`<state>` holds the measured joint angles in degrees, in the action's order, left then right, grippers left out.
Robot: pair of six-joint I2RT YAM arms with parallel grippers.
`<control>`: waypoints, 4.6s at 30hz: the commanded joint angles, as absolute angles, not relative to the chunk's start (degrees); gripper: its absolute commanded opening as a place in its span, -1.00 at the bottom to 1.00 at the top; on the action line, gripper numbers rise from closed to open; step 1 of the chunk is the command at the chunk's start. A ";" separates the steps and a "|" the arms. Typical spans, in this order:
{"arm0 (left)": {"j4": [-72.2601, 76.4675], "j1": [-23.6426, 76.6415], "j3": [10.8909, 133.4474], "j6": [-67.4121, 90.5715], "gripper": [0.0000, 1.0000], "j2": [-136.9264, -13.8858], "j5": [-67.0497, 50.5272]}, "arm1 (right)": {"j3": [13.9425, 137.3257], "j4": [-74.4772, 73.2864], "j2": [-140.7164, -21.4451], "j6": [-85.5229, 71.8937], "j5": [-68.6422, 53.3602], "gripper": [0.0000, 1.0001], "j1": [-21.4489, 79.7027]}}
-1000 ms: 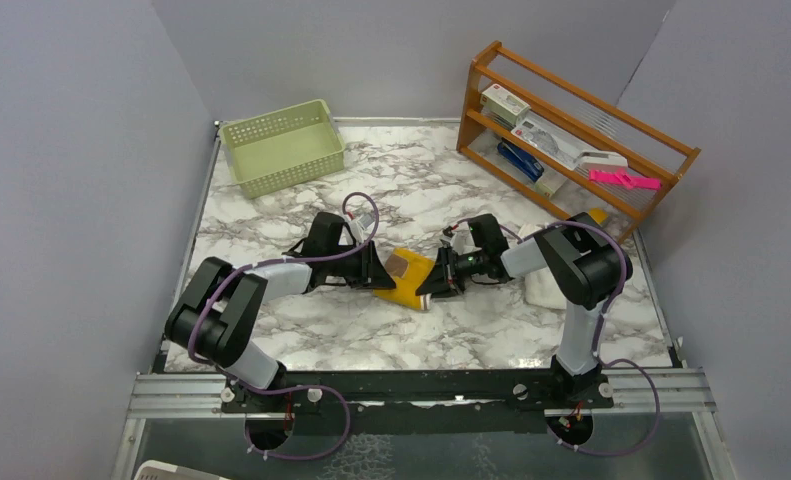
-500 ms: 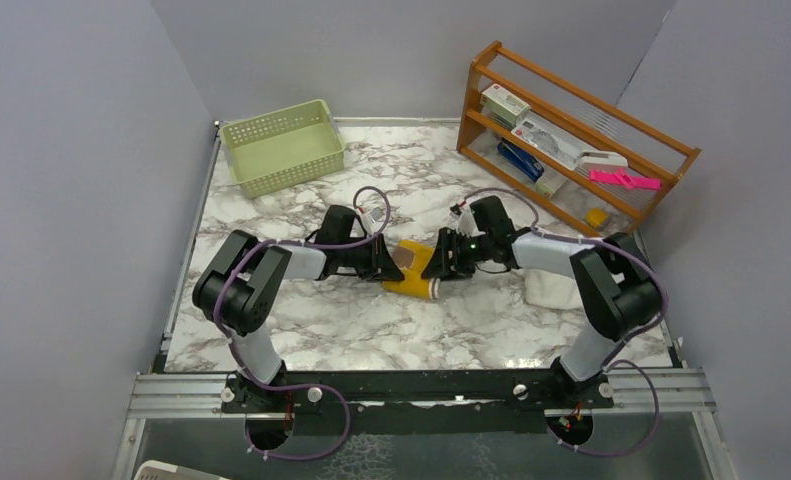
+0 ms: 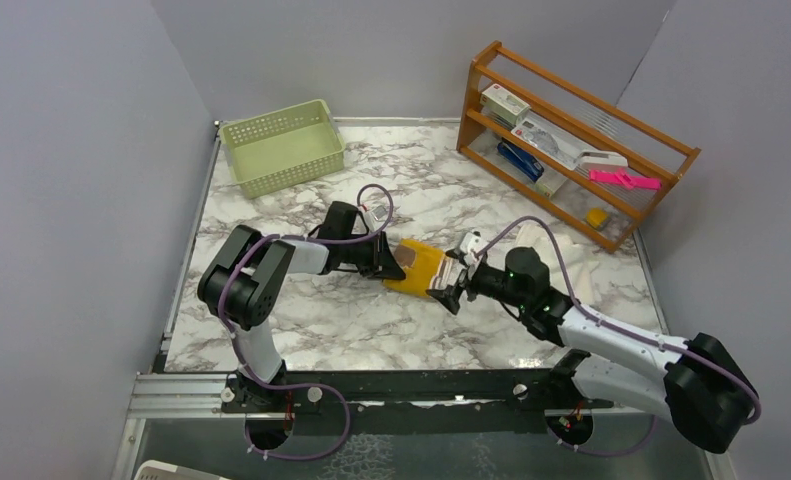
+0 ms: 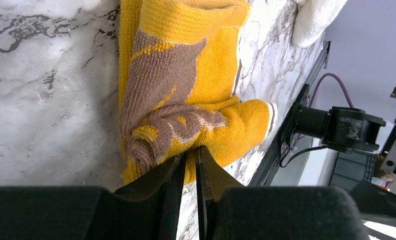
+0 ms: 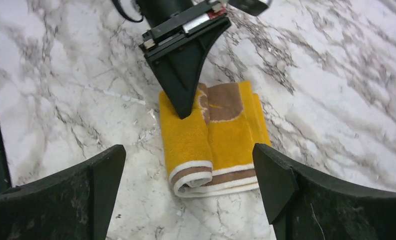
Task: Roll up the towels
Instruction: Roll the towel at the center of the board.
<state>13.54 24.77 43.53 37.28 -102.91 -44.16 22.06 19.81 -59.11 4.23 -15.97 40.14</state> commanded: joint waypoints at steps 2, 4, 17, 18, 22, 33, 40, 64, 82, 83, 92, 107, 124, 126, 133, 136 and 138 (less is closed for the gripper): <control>5.09 24.58 42.25 31.96 -0.61 -106.71 -33.84 | 23.56 25.98 -63.63 28.13 -23.48 0.99 42.46; 4.95 24.56 42.50 31.92 -0.61 -106.79 -33.84 | 25.99 22.25 -67.42 33.40 -21.51 0.99 44.44; 3.69 24.61 43.13 30.96 -0.61 -106.85 -33.13 | 34.27 9.21 -83.49 39.29 -12.84 0.63 49.75; 3.70 24.61 43.20 30.95 -0.61 -106.94 -33.21 | 34.74 8.56 -84.35 39.18 -12.83 0.59 49.74; 3.40 24.57 43.58 30.94 -0.61 -107.05 -33.23 | 36.24 6.50 -87.56 38.23 -12.29 0.41 49.75; 0.44 24.09 45.81 30.27 -0.61 -105.64 -32.26 | 43.93 -2.96 -94.76 26.07 -13.28 -0.96 49.63; -1.58 23.42 47.04 30.46 -0.61 -102.04 -31.82 | 47.98 -7.55 -95.92 15.28 -21.15 -0.99 49.65; -10.88 14.53 49.17 29.43 -0.89 -75.30 -30.91 | 48.69 6.61 -104.48 -29.95 -52.71 -0.99 37.09; 3.03 21.28 38.57 37.95 -0.10 -71.72 -34.42 | 38.83 27.90 -111.11 -56.18 -59.55 -0.99 27.09; 4.47 21.95 38.11 38.76 -0.10 -72.18 -34.49 | 38.24 27.60 -111.02 -56.61 -58.65 -0.99 27.00; 19.08 28.29 36.21 47.41 -0.31 -80.82 -35.66 | 30.68 42.07 -114.13 -65.98 -57.42 -0.98 26.96; 22.72 34.35 36.79 47.55 -0.73 -93.54 -29.93 | 31.92 34.08 -112.81 -61.17 -55.05 -0.99 26.95; 17.86 33.01 38.98 45.15 -0.29 -83.01 -26.57 | 32.24 30.30 -112.08 -58.55 -53.20 -0.99 26.90; 11.70 32.38 41.85 42.27 -0.14 -79.62 -26.05 | 32.69 29.66 -112.18 -57.93 -53.23 -0.99 26.96; 7.92 32.24 40.34 41.88 -0.42 -76.77 -33.92 | 33.65 29.73 -113.39 -57.50 -53.64 -0.98 26.91; 11.23 32.26 36.13 43.69 -0.48 -76.82 -34.36 | 33.75 29.50 -113.32 -57.33 -53.45 -0.99 26.94; 13.34 32.27 34.24 44.40 -0.55 -77.90 -34.80 | 33.93 29.20 -113.38 -57.14 -53.44 -0.99 26.89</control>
